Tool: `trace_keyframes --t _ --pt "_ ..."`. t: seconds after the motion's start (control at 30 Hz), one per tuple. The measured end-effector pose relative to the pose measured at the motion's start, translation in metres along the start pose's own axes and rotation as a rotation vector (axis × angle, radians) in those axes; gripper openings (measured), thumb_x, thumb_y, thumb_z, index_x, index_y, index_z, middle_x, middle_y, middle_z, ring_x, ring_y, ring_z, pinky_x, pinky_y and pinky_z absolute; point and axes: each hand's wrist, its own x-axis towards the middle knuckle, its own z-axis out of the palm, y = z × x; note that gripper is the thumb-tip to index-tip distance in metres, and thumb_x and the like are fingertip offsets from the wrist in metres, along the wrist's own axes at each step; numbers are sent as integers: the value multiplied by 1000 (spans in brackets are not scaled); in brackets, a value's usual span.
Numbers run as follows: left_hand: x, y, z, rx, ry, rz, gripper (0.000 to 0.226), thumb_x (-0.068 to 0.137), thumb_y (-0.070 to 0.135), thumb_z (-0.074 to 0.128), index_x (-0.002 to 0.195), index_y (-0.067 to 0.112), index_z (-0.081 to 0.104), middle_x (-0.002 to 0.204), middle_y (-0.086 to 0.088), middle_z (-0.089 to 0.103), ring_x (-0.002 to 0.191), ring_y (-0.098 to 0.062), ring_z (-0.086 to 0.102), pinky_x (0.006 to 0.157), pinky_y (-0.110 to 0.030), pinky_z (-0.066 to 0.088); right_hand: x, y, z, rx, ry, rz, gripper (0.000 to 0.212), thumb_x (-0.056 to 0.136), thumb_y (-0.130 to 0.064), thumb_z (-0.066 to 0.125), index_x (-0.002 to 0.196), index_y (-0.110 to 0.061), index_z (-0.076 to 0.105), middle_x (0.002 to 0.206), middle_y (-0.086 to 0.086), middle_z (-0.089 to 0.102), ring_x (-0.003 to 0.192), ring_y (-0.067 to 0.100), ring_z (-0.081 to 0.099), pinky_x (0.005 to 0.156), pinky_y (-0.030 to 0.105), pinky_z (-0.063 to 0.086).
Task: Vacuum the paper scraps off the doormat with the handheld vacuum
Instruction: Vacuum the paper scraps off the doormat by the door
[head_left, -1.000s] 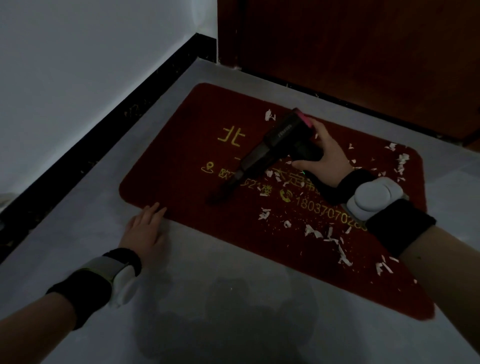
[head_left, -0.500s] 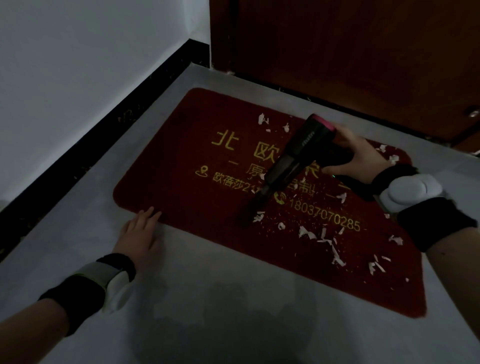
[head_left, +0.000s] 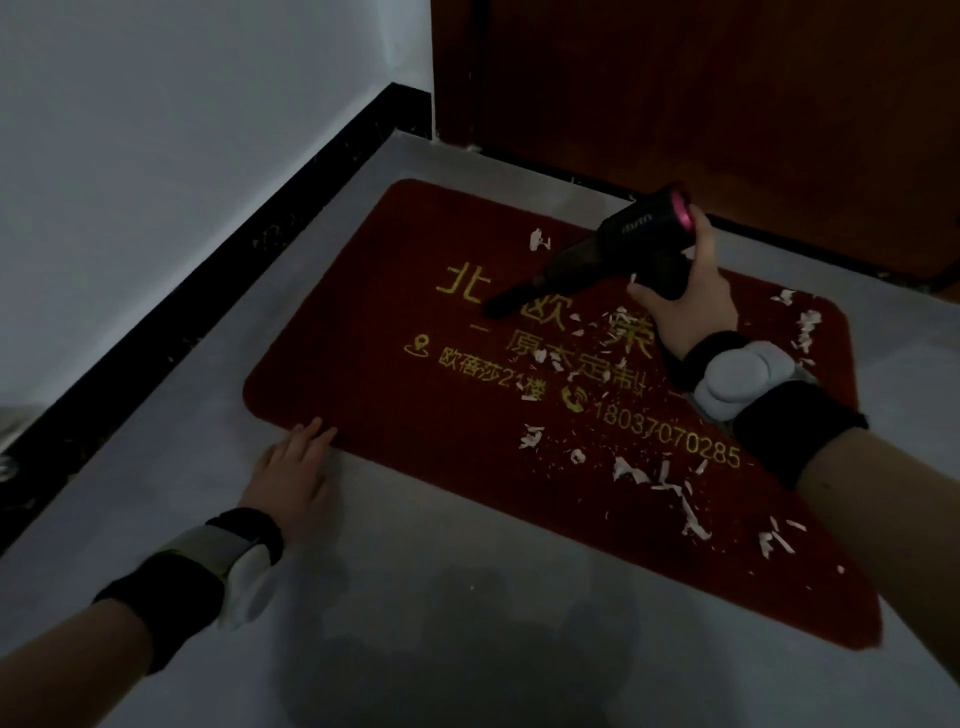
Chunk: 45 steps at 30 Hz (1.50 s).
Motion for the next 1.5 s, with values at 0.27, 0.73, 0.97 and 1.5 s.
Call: trace_keyframes --t 0.27,0.73,0.97,1.5 --pt "-7 -1 5 -102 70 -26 61 97 20 43 150 20 12 158 -7 3 145 -26 7 118 -39 11 13 -18 33 7 -52 -91 99 81 -16 69 149 -37 1 127 11 56 107 29 59 87 46 51" --pt "0 -22 0 -37 124 -65 64 93 15 50 148 7 18 158 -13 6 146 -29 9 118 -42 14 -13 -45 26 -5 -228 -442 92 81 -13 66 146 -41 6 117 9 58 84 16 59 68 32 50" --pt "0 -14 3 -16 105 -42 63 95 18 43 150 11 13 159 -9 0 146 -26 5 118 -39 12 -45 -43 35 101 -370 -421 97 81 -9 69 143 -44 3 114 -2 55 76 -2 59 62 11 46" --pt "-5 -19 1 -12 92 -37 62 97 21 40 151 12 8 159 -7 1 146 -26 5 118 -39 12 -90 -49 53 121 -860 -357 95 82 -17 72 145 -45 6 105 0 66 80 11 66 75 31 57"
